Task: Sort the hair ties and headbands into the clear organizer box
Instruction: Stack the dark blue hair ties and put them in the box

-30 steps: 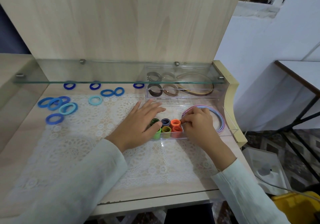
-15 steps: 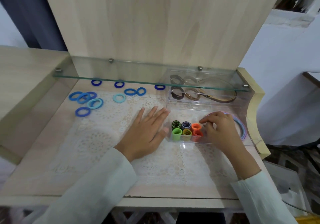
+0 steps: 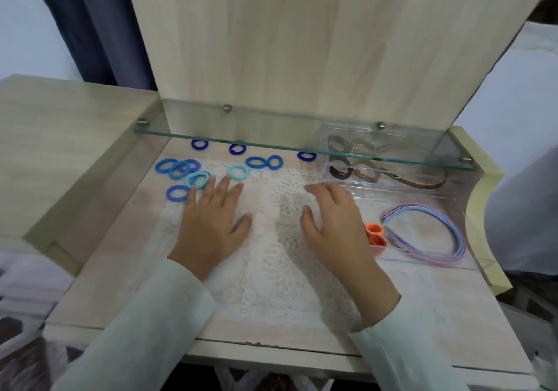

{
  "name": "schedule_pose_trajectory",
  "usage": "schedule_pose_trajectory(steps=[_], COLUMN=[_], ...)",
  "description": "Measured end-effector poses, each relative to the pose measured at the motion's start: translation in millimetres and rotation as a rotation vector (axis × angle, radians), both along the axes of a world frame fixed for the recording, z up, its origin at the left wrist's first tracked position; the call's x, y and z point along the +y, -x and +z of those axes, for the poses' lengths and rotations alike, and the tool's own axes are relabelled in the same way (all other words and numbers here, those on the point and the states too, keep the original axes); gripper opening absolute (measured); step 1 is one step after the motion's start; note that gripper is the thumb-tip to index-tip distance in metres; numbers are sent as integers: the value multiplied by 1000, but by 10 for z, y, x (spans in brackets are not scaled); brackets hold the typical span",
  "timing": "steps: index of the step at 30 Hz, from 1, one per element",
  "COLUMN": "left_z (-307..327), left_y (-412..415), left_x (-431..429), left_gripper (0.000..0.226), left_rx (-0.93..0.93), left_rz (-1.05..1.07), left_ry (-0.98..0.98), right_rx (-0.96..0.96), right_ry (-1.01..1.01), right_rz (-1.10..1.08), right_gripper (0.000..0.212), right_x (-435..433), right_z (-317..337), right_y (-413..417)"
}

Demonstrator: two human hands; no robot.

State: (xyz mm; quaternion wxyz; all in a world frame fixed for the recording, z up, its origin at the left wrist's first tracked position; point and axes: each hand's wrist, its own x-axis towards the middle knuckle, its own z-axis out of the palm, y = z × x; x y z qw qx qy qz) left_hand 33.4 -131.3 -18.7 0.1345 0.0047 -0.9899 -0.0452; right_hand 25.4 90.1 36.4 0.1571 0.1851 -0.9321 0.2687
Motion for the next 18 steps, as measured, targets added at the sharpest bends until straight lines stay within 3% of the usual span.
schedule_pose_trajectory(steps=[9, 18], left_z=[-19, -3], left_y=[-35, 93], left_x=[-234, -372], left_gripper=[72, 68], left_rx=[24, 57], left_rz=[78, 143], left_ry=[-32, -75], right_rx=[-146, -242], right_ry=[-338, -368], right_rz=[76, 73], right_gripper=[57, 63], right_x=[-541, -782], right_z=[-236, -356], right_y=[22, 214])
